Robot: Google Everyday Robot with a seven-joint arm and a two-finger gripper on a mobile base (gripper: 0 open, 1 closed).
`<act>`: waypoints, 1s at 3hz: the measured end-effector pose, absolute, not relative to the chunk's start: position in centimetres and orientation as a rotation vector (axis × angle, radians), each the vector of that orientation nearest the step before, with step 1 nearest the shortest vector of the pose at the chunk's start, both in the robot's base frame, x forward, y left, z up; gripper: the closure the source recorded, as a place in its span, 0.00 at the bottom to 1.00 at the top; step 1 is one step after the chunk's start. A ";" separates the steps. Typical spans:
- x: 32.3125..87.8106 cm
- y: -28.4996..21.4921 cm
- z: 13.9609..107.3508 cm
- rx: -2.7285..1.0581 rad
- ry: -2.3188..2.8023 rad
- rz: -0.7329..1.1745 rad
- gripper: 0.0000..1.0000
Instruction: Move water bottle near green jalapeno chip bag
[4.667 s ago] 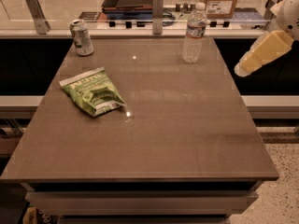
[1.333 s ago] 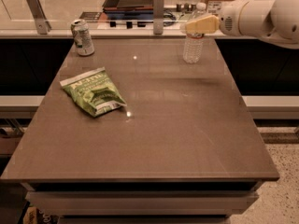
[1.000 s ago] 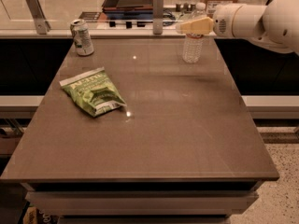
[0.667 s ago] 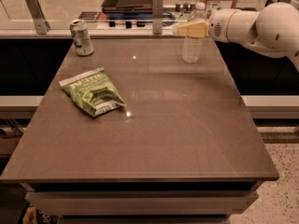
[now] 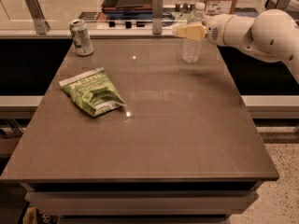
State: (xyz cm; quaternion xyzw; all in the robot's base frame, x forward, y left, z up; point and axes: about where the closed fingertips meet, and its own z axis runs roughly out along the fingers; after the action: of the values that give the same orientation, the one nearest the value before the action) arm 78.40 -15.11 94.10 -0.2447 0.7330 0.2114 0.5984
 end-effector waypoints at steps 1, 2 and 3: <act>78.4 -14.8 94.0 -0.571 1.701 0.494 0.39; 78.5 -14.5 93.9 -0.573 1.701 0.498 0.62; 78.5 -14.2 93.8 -0.576 1.701 0.502 0.87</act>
Offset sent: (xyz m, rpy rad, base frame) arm 0.0004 0.0027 -0.0008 0.0006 0.0012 0.0037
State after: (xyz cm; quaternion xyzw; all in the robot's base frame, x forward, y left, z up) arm 78.53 -14.22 93.83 -0.2482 0.7324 0.2163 0.5959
